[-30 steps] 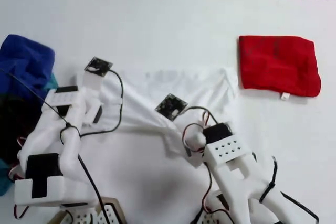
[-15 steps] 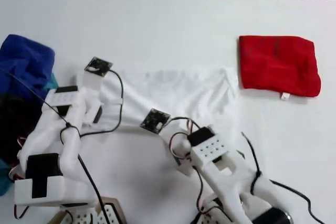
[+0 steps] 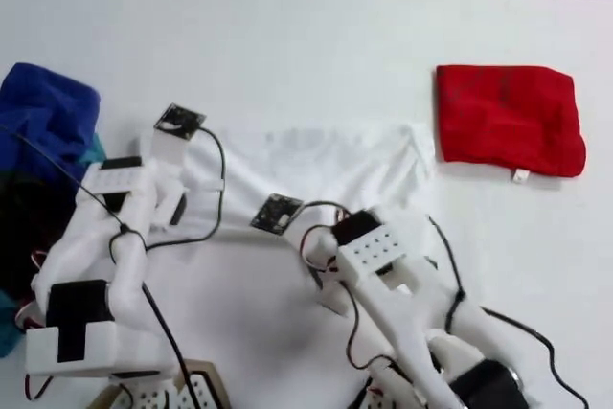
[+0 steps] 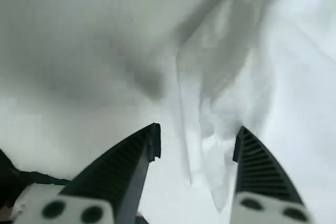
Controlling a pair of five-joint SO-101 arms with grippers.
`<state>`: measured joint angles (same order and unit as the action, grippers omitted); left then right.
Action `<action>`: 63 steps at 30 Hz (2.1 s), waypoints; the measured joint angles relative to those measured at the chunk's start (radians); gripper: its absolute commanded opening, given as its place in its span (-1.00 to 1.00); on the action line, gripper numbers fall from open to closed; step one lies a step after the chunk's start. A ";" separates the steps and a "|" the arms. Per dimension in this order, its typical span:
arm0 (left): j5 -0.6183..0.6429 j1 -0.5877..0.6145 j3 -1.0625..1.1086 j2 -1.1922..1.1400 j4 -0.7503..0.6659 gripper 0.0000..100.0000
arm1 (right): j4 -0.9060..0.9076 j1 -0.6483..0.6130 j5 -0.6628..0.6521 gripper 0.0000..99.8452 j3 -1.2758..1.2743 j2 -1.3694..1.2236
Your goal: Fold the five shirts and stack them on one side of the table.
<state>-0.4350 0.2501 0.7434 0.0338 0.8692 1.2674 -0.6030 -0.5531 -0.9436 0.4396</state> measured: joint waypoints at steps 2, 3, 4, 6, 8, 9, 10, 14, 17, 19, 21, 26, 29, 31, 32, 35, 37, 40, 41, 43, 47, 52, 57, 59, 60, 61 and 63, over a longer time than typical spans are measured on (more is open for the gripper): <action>0.000 0.000 0.000 0.000 0.000 -0.95 | 0.054 0.002 -0.017 -0.55 0.034 0.078; 0.000 0.000 0.000 0.000 0.000 -0.95 | 0.081 0.003 -0.021 -0.55 0.044 0.126; 0.000 0.000 0.000 0.000 0.000 -0.95 | 0.104 0.008 -0.026 -0.55 0.051 0.172; 0.000 0.000 0.000 0.000 0.000 -0.95 | 0.120 0.012 -0.026 -0.54 0.049 0.250; 0.000 0.000 0.000 0.000 0.000 -0.95 | 0.118 0.011 -0.026 -0.54 0.028 0.284; 0.000 0.000 0.000 0.000 0.000 -0.95 | 0.106 0.014 -0.026 -0.54 0.009 0.285; 0.000 0.000 0.000 0.000 0.000 -0.95 | 0.084 0.026 -0.026 -0.54 -0.014 0.287; 0.000 0.000 0.000 0.000 0.000 -0.95 | -0.054 0.120 -0.026 -0.40 -0.087 0.244; 0.000 0.000 0.000 0.000 0.000 -0.95 | -0.129 0.175 -0.023 -0.37 -0.089 0.166; 0.000 0.000 0.000 0.000 0.000 -0.95 | -0.144 0.180 -0.023 -0.37 -0.091 0.112; 0.000 0.000 0.000 0.000 0.000 -0.95 | -0.146 0.172 -0.026 -0.37 -0.091 0.081; 0.000 0.000 0.000 0.000 0.000 -0.95 | -0.146 0.081 -0.025 -0.37 -0.092 0.066; 0.000 0.000 0.000 0.000 0.000 -0.95 | -0.146 0.048 -0.028 -0.37 -0.095 0.058; 0.000 0.000 0.000 0.000 0.000 -0.95 | -0.146 0.049 -0.026 -0.37 -0.100 0.058; 0.000 0.000 0.000 0.000 0.000 -0.95 | -0.146 0.051 -0.026 -0.37 -0.101 0.057; 0.000 0.000 0.000 0.000 0.000 -0.95 | -0.153 0.081 -0.028 -0.37 -0.104 0.058; 0.000 0.000 0.000 0.000 0.000 -0.95 | -0.158 0.110 -0.026 -0.37 -0.104 0.058; 0.000 0.000 0.000 0.000 0.000 -0.95 | -0.158 0.153 -0.026 -0.37 -0.104 0.058; 0.000 0.000 0.000 0.000 0.000 -0.95 | -0.158 0.158 -0.026 -0.37 -0.104 0.058; 0.000 0.000 0.000 0.000 0.000 -0.95 | -0.158 0.155 -0.026 -0.37 -0.114 0.058; 0.000 0.000 0.000 0.000 0.000 -0.95 | -0.158 0.158 -0.028 -0.37 -0.140 0.058; 0.000 0.000 0.000 0.000 0.000 -0.95 | -0.158 0.160 -0.026 -0.37 -0.161 0.058; 0.000 0.000 0.000 0.000 0.000 -0.95 | -0.158 0.160 -0.028 -0.37 -0.161 0.058; 0.000 0.000 0.000 0.000 0.000 -0.95 | -0.147 0.160 -0.028 -0.37 -0.161 0.058; 0.000 0.000 0.000 0.000 0.000 -0.95 | -0.137 0.158 -0.028 -0.37 -0.161 0.058; 0.000 0.000 0.000 0.000 0.000 -0.95 | -0.126 0.155 -0.026 -0.37 -0.161 0.058; 0.000 0.000 0.000 0.000 0.000 -0.95 | -0.109 0.132 -0.012 -0.37 -0.161 0.058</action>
<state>-0.4350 0.2501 0.7434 0.0338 0.8692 1.1584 -0.4710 -0.5654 -1.1047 0.4979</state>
